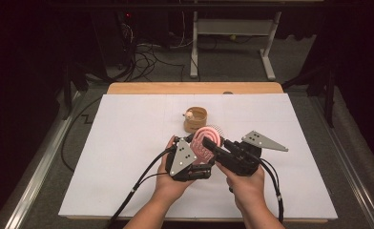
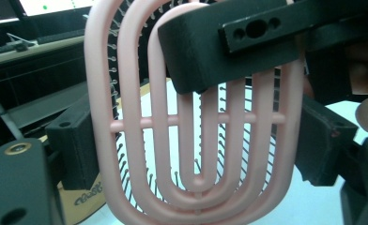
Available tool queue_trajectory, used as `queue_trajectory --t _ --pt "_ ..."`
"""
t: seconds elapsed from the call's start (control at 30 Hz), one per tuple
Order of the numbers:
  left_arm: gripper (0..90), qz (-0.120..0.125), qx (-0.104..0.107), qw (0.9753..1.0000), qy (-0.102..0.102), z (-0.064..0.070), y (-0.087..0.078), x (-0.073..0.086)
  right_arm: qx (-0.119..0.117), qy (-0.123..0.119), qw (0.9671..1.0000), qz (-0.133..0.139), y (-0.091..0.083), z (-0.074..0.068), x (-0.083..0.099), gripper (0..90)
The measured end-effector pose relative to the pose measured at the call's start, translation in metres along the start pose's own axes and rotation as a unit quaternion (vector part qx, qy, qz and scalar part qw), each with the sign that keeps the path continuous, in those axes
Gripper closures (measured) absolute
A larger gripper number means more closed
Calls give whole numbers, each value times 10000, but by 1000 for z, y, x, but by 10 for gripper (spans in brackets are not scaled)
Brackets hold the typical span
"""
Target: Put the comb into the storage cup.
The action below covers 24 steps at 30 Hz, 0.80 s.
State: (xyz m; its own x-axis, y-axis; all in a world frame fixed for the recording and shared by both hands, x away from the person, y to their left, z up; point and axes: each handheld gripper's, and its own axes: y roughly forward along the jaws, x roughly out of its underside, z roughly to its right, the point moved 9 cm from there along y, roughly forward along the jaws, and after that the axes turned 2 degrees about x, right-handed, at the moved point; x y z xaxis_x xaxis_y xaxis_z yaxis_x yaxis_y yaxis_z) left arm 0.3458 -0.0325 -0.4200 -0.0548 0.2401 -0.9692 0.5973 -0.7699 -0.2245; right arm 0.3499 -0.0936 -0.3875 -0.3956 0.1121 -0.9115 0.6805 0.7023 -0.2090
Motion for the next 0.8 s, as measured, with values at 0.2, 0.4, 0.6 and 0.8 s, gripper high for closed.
queue_trajectory --t 0.2,0.4,0.6,0.8 --pt "163 -41 84 10000 22 2 2 1 4 -39 10000 -9 -1 1 0 650" --pt "152 -39 159 9999 9 3 2 2 14 -80 10000 -7 -1 1 -1 653" --pt "145 -33 247 9997 -23 4 2 3 23 -129 9999 -8 -1 1 -3 656" --pt "125 -10 390 9992 -103 5 2 4 31 -193 9998 3 -3 2 -5 658"
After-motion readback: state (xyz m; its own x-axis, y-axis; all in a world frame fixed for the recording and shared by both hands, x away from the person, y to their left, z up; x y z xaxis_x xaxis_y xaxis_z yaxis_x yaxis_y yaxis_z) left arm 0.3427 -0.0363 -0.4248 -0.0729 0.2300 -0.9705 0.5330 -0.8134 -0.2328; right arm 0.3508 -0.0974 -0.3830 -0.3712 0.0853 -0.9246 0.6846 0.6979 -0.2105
